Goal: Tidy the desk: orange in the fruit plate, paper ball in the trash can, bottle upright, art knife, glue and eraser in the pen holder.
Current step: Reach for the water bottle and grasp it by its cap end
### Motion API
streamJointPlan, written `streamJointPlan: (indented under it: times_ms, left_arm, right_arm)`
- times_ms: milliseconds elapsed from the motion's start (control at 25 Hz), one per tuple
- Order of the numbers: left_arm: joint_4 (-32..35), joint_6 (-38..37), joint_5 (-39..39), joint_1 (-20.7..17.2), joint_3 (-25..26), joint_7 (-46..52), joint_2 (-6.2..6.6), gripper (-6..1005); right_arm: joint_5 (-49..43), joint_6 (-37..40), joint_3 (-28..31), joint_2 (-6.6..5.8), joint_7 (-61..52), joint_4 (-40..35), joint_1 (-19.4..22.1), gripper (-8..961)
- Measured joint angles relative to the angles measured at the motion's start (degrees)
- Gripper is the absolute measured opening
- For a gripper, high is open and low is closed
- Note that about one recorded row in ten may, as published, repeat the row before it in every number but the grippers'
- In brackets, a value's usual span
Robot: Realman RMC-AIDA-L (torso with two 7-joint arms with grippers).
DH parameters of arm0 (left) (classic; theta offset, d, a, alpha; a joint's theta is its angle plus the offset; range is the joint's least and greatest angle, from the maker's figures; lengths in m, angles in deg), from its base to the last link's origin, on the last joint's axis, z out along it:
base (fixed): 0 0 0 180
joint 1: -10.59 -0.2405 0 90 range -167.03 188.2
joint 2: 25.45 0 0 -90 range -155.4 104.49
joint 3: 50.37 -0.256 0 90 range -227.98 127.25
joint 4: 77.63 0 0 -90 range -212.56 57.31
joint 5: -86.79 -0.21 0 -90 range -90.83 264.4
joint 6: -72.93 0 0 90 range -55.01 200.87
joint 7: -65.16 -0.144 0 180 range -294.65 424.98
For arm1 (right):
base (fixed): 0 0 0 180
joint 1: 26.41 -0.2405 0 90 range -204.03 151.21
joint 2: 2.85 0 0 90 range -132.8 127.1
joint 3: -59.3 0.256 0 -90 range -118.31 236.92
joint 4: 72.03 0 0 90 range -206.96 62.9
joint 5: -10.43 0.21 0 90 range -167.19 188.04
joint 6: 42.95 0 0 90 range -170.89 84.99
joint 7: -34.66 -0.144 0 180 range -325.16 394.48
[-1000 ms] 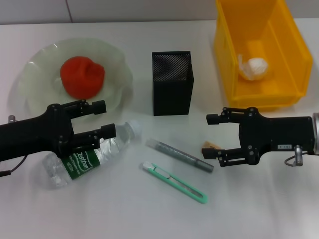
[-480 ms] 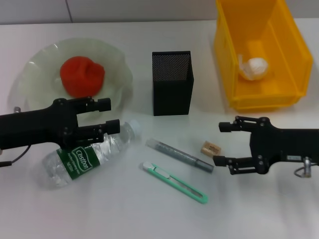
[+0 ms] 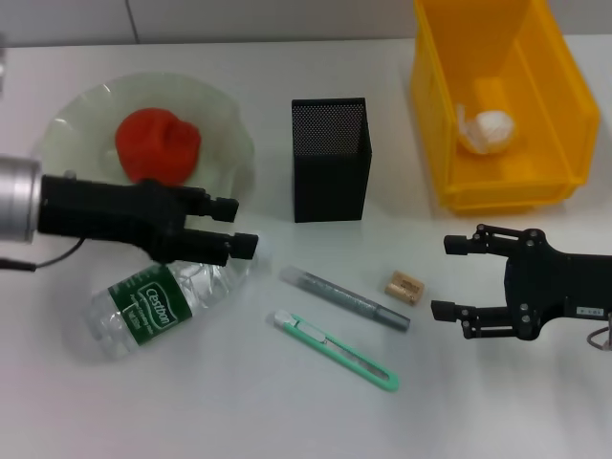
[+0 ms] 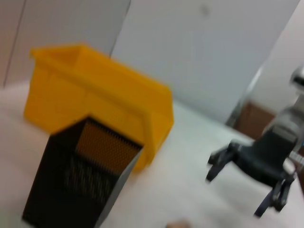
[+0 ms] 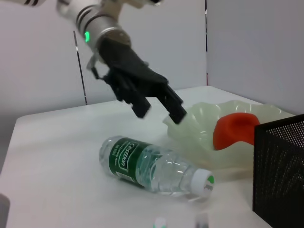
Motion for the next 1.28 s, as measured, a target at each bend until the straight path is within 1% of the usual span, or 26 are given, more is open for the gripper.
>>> streamJointPlan:
  times_ms: [40, 80, 120, 200, 240, 280, 400, 480, 560, 600, 720, 760, 840, 1120, 1240, 1280]
  left_arm:
    - [1.5, 0.0, -2.8, 1.2, 0.0, 2.4, -0.31, 714]
    - [1.5, 0.0, -2.8, 1.2, 0.0, 2.4, -0.31, 714]
    - [3.9, -0.1, -7.7, 3.9, -0.2, 6.7, -0.87, 714]
    - [4.3, -0.1, -9.0, 4.7, -0.2, 7.8, -1.00, 714]
    - [5.2, -0.4, -11.5, 6.2, -0.3, 9.9, -1.39, 714]
    - [7.0, -0.5, -15.4, 8.4, -0.3, 12.9, -2.24, 714]
    - [9.0, -0.4, -19.0, 10.6, -0.4, 15.8, -3.22, 715]
    - [9.5, -0.3, -20.6, 12.1, -0.6, 17.6, -3.46, 715]
    - [9.5, 0.1, -21.9, 13.7, -1.8, 20.0, -3.48, 715]
    - [9.6, 0.3, -22.4, 14.1, -2.7, 20.9, -3.49, 715]
    - [10.2, 2.2, -24.6, 15.1, -7.7, 24.5, -3.53, 715]
    - [10.2, 2.2, -24.6, 15.1, -7.7, 24.5, -3.53, 715]
    - [10.8, 3.4, -26.1, 15.8, -12.4, 27.1, -3.66, 715]
    - [10.5, 7.9, -28.4, 16.5, -22.0, 31.3, -3.89, 715]
    - [10.2, 9.4, -29.1, 16.5, -24.2, 31.8, -4.01, 714]
    - [10.2, 9.4, -29.1, 16.5, -24.2, 31.8, -4.01, 714]
  right_arm:
    - [0.0, 0.0, 0.0, 0.00, 0.0, 0.0, 0.0, 826]
    - [0.0, 0.0, 0.0, 0.00, 0.0, 0.0, -0.1, 826]
    - [0.0, 0.2, 0.0, -0.01, 0.0, 0.0, -0.1, 826]
    - [0.0, 0.2, 0.0, -0.01, 0.1, 0.0, -0.2, 826]
    - [0.0, 0.2, 0.0, -0.01, 0.1, 0.0, -0.2, 826]
    - [0.0, 0.3, 0.0, -0.01, 0.1, 0.0, -0.2, 826]
    - [0.0, 0.2, 0.0, 0.05, 0.0, 0.0, -0.2, 826]
    - [0.0, 0.3, 0.0, 0.06, 0.0, 0.0, -0.2, 827]
    - [0.0, 0.3, 0.0, 0.08, -0.2, 0.0, -0.2, 827]
    - [0.0, 0.3, 0.0, 0.08, -0.3, 0.0, -0.2, 827]
    - [0.0, 0.3, 0.0, 0.14, -0.3, 0.0, -0.1, 827]
    - [0.0, 0.3, 0.0, 0.16, -0.3, 0.0, -0.1, 827]
    - [0.0, 0.3, 0.0, 0.18, -0.4, 0.0, -0.1, 827]
    - [0.0, 0.3, 0.5, 0.26, -0.5, 0.0, -0.2, 826]
    - [0.1, 0.4, 0.7, 0.28, -0.5, 0.0, -0.2, 826]
    - [0.1, 0.4, 0.7, 0.28, -0.6, 0.0, -0.2, 826]
